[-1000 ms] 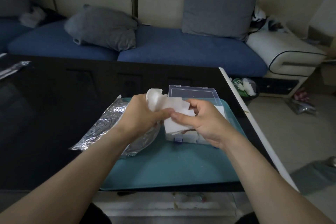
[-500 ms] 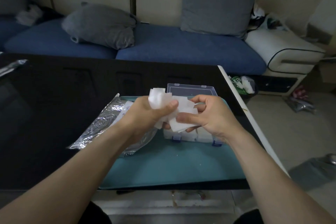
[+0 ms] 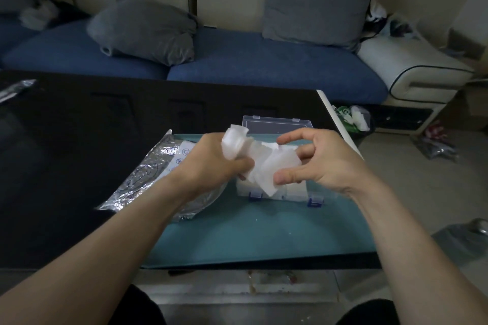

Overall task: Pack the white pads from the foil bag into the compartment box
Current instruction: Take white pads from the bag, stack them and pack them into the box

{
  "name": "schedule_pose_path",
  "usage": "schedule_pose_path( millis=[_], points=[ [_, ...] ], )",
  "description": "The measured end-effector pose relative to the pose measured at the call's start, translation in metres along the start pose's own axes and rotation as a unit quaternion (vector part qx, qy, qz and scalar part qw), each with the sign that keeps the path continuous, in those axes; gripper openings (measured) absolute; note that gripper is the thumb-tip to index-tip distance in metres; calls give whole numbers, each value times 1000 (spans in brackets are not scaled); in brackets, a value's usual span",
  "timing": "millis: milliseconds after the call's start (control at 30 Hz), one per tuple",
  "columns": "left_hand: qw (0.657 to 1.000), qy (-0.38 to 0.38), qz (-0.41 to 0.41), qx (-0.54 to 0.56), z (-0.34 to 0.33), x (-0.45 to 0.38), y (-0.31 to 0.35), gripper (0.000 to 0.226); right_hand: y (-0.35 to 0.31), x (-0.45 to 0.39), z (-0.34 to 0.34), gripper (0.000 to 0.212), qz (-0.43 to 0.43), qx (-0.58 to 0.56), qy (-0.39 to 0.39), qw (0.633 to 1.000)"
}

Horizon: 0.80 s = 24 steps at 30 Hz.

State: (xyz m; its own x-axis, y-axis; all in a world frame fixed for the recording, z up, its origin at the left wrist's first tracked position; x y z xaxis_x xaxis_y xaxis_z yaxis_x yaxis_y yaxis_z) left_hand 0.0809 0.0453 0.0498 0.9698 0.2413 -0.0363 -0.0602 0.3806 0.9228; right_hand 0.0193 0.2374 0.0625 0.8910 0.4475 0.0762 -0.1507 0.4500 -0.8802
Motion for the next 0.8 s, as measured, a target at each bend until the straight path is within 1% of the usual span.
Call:
schedule_pose_path(
  millis=[33,100,133,200,233,300,400,467,500,533,600,667,700,733,767,800],
  points=[
    [1000,-25,-6,-17,-3,1,-1,19,0,0,-2,72,5,15,3,1000],
    [998,-57,-10,-17,-10,2,-2,13,2,-2,-6,75,15,24,16,999],
    [998,-66,-11,-4,-12,2,-3,10,2,-3,-7,71,21,23,17,999],
    [995,-82,-4,59,-16,3,-5,9,5,-4,-7,55,31,33,2,999],
    [989,-94,9,112,-17,3,-7,12,6,-4,-7,48,34,40,-8,999],
    [970,-129,38,204,-20,3,-9,28,7,-4,-5,41,40,24,-23,999],
    [951,-203,70,221,-25,6,-8,46,7,-4,-8,34,62,-69,-47,995],
    [922,-258,106,269,-31,11,-5,50,5,-4,-13,39,85,-86,-35,992],
    [906,-269,126,302,-35,14,-3,49,3,-4,-16,43,101,-75,-20,992],
    [897,-264,140,325,-39,15,0,44,1,-3,-17,48,117,-54,-1,992],
    [895,-214,172,352,-44,13,3,35,-6,1,-19,66,140,8,34,990],
    [886,-173,206,377,-46,9,0,38,-15,7,-22,88,157,89,50,982],
    [878,-179,215,389,-47,8,-1,42,-18,9,-25,96,167,123,51,977],
    [868,-201,217,399,-49,9,1,46,-20,10,-30,100,179,143,52,972],
    [858,-222,214,410,-50,11,4,46,-21,11,-34,99,191,150,55,969],
    [850,-234,212,422,-50,13,7,41,-20,10,-35,95,200,144,62,967]
  ],
)
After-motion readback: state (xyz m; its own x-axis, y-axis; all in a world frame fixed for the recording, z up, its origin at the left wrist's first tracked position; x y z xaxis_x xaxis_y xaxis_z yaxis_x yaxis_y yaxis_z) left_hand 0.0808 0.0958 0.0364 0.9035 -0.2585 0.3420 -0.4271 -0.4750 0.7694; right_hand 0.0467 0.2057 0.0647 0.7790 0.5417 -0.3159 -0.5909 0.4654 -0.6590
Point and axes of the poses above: each hand's wrist, its own x-axis away from the middle knuckle, its own z-axis out of the back of the hand, y = z × x, the point moved 4 cm from there along -x, towards the middle knuckle, and after that the axes turned 5 degrees about y, right-handed, at the moved point
